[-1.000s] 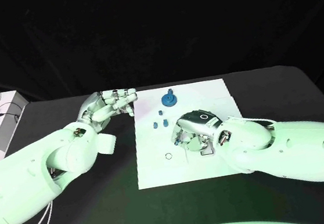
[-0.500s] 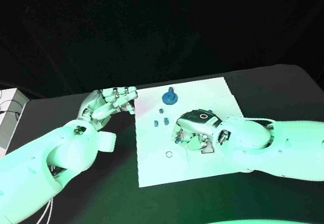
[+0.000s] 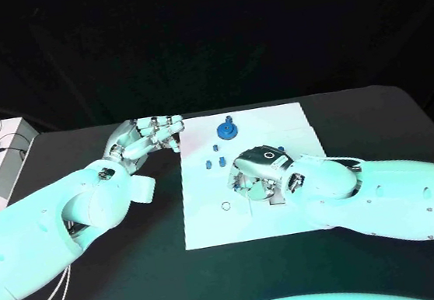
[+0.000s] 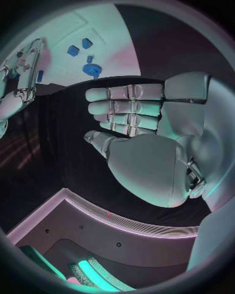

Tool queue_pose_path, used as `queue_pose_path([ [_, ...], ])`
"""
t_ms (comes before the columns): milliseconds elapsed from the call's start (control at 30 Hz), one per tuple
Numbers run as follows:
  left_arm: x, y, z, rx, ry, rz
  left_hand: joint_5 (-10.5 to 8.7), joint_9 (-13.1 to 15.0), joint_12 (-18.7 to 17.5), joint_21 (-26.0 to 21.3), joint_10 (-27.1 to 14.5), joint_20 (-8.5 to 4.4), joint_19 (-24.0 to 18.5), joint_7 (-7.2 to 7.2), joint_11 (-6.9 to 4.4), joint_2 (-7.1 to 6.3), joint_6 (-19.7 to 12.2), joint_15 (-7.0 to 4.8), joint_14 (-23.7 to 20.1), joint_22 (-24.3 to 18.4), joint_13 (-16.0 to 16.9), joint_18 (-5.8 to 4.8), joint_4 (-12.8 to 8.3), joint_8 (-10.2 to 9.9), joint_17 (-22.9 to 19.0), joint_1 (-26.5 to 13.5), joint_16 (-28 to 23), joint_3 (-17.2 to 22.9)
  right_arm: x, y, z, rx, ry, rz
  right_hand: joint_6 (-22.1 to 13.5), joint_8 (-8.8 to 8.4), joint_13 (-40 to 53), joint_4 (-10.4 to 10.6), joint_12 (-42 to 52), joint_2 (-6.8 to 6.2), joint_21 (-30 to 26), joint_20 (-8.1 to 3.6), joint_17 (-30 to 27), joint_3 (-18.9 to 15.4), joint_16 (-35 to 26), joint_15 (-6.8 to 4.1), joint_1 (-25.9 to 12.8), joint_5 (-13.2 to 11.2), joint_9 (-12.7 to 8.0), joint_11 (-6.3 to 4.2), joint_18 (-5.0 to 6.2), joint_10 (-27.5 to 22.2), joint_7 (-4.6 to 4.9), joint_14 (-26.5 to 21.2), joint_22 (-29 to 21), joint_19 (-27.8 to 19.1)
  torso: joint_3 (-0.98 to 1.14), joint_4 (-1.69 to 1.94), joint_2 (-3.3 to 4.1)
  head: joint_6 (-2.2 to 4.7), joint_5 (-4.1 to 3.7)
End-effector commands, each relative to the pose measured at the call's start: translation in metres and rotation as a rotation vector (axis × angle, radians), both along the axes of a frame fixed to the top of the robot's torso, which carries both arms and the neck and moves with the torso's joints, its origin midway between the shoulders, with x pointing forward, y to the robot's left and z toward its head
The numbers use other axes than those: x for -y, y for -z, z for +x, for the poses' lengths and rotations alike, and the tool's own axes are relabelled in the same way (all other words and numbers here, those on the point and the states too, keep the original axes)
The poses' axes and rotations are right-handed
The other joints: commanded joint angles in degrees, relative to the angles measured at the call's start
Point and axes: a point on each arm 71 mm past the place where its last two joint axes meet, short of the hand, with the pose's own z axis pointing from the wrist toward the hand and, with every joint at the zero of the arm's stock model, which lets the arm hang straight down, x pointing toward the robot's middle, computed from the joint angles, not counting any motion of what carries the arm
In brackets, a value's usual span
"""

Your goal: Assemble the parts on the task board

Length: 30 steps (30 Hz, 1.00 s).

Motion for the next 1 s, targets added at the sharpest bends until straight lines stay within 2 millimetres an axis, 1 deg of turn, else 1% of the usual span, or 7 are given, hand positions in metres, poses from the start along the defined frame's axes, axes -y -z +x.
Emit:
queue_pose_path([
  [33, 0.002, -0.001, -0.001, 0.004, 0.014, -0.004, 0.23, 0.05, -0.17, -0.15, -0.19, -0.05, 0.38, 0.37, -0.01, 0.27, -0.22, 0.17, 0.38, 0.05, -0.05, -0.27, 0.28, 0.21, 0.06, 0.15, -0.27, 0.08, 0.000, 0.007, 0.001, -0.014, -0.005, -0.046, -0.91, -0.14, 0.18, 0.26, 0.33, -0.34, -0.64, -0.31, -0.16, -1.22, -0.42, -0.03, -0.45, 1.67, -0.15, -0.69, 1.20, 0.56, 0.09, -0.27, 1.53, 3.44, -0.02, 0.13, 0.04, -0.13, 0.04],
  [100, 0.002, -0.001, -0.001, 0.004, 0.013, -0.004, 0.23, 0.05, -0.17, -0.15, -0.19, -0.05, 0.38, 0.37, -0.01, 0.27, -0.22, 0.17, 0.38, 0.05, -0.05, -0.27, 0.28, 0.21, 0.06, 0.15, -0.27, 0.08, -0.001, 0.007, 0.001, -0.013, -0.009, -0.043, -1.58, -0.15, 0.16, 0.63, 0.34, -1.06, -1.32, -0.19, -0.29, -2.68, -0.59, 0.11, -0.86, 3.17, -0.22, -0.55, 1.26, -0.08, 0.15, -0.23, 1.24, 3.43, 0.00, 0.07, 0.00, -0.26, 0.17],
  [200, 0.001, -0.001, -0.001, 0.003, 0.013, -0.003, 0.23, 0.05, -0.17, -0.15, -0.19, -0.05, 0.38, 0.37, -0.01, 0.27, -0.22, 0.17, 0.38, 0.05, -0.05, -0.27, 0.28, 0.21, 0.06, 0.15, -0.27, 0.08, -0.001, 0.007, 0.001, -0.009, -0.012, -0.032, -2.75, -0.17, 0.12, 1.67, 0.31, -2.07, -2.54, 0.01, -0.55, -5.33, -0.90, 0.36, -1.44, 3.49, -0.29, -0.20, 1.40, -1.57, 0.14, -0.15, 0.63, 3.45, -0.03, -0.02, -0.03, -0.32, 0.19],
  [367, 0.001, -0.001, -0.001, 0.002, 0.013, -0.002, 0.23, 0.05, -0.17, -0.15, -0.19, -0.05, 0.38, 0.37, -0.01, 0.27, -0.22, 0.17, 0.38, 0.05, -0.05, -0.27, 0.28, 0.21, 0.06, 0.15, -0.27, 0.08, 0.001, 0.006, 0.001, 0.003, -0.013, -0.011, -3.73, -0.17, 0.13, 2.62, 0.33, -3.42, -3.54, 0.26, -0.80, -7.61, -1.09, 0.63, -1.63, 3.71, -0.27, 0.30, 1.73, -3.42, 0.01, -0.11, -0.13, 3.44, 0.00, -0.05, -0.05, -0.25, 0.21],
  [733, 0.000, 0.000, 0.000, 0.001, 0.011, -0.001, 0.23, 0.04, -0.14, -0.36, -0.18, -0.06, 0.48, 0.37, -0.02, 0.25, -0.21, 0.16, 0.45, 0.19, -0.05, -0.28, 0.40, 0.21, 0.15, 0.19, -0.35, 0.03, 0.008, 0.000, -0.004, 0.037, 0.005, 0.043, -4.90, -0.16, 0.14, 3.95, 0.38, -4.40, -6.80, 0.92, -1.40, -10.96, -1.74, 1.19, -0.91, 3.87, -0.30, 1.17, 2.87, -7.17, 0.04, -0.16, -2.20, 3.31, 0.09, -0.04, 0.00, -0.15, 0.26],
  [833, 0.000, 0.000, 0.000, 0.001, 0.010, 0.000, 0.23, 0.04, -0.14, -0.36, -0.18, -0.06, 0.48, 0.37, -0.02, 0.25, -0.21, 0.16, 0.45, 0.19, -0.05, -0.28, 0.40, 0.21, 0.15, 0.19, -0.35, 0.03, 0.012, -0.004, -0.007, 0.049, 0.010, 0.072, -5.29, -0.18, 0.14, 4.80, 0.37, -4.28, -7.08, 1.09, -1.56, -12.64, -1.82, 1.21, -0.19, 3.93, -0.27, 1.22, 3.12, -7.45, 0.02, -0.11, -2.79, 3.31, 0.09, -0.07, 0.00, -0.04, 0.17],
  [1000, -0.001, 0.000, 0.000, 0.001, 0.007, 0.000, 0.23, 0.04, -0.14, -0.36, -0.18, -0.06, 0.48, 0.37, -0.02, 0.25, -0.21, 0.16, 0.45, 0.19, -0.05, -0.28, 0.40, 0.21, 0.15, 0.19, -0.35, 0.03, 0.025, -0.016, -0.006, 0.051, 0.045, 0.126, -6.03, -0.20, 0.15, 5.56, 0.38, -4.62, -6.54, 1.05, -1.63, -13.37, -1.62, 1.18, 0.01, 3.94, -0.31, 1.09, 3.05, -6.99, -0.11, -0.06, -3.04, 3.33, 0.05, -0.14, -0.08, 0.15, -0.06],
])
